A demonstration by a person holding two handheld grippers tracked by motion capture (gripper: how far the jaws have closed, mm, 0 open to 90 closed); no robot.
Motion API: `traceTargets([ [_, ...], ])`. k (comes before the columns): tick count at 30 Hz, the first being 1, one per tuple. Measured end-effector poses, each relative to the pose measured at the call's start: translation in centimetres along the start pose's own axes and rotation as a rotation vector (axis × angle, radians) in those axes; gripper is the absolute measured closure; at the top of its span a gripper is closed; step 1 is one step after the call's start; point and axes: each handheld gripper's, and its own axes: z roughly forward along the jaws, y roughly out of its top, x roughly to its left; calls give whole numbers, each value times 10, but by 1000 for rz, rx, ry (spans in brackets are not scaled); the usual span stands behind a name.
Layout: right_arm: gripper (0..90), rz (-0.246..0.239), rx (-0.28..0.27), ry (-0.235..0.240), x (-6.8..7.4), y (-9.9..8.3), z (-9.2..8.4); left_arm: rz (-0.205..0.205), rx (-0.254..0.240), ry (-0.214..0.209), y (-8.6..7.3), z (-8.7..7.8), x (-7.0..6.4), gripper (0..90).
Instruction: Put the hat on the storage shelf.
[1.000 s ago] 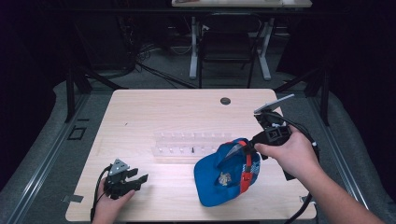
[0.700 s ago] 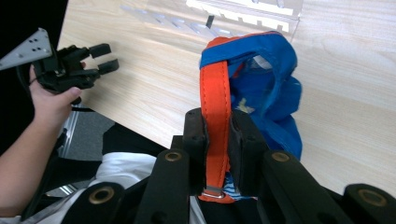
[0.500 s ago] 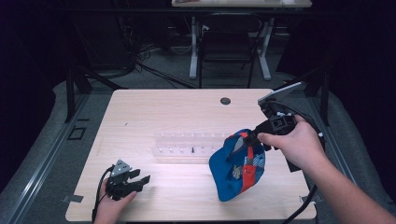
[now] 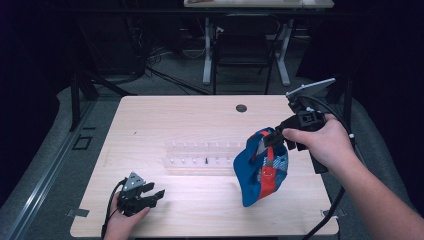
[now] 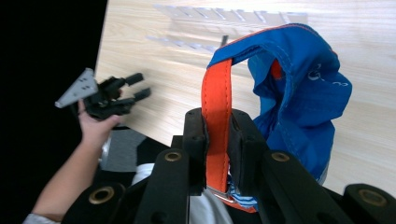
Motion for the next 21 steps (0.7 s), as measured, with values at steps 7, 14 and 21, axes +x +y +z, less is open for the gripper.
traceTargets([
  [7, 780, 21, -8, 72, 8, 9, -4, 17, -30, -34, 5, -3, -11, 481],
  [14, 780, -2, -18, 100, 22, 20, -3, 35, -53, -42, 11, -8, -19, 473],
  [21, 781, -14, -31, 127, 35, 30, -1, 65, -62, -50, 20, -11, -25, 470],
])
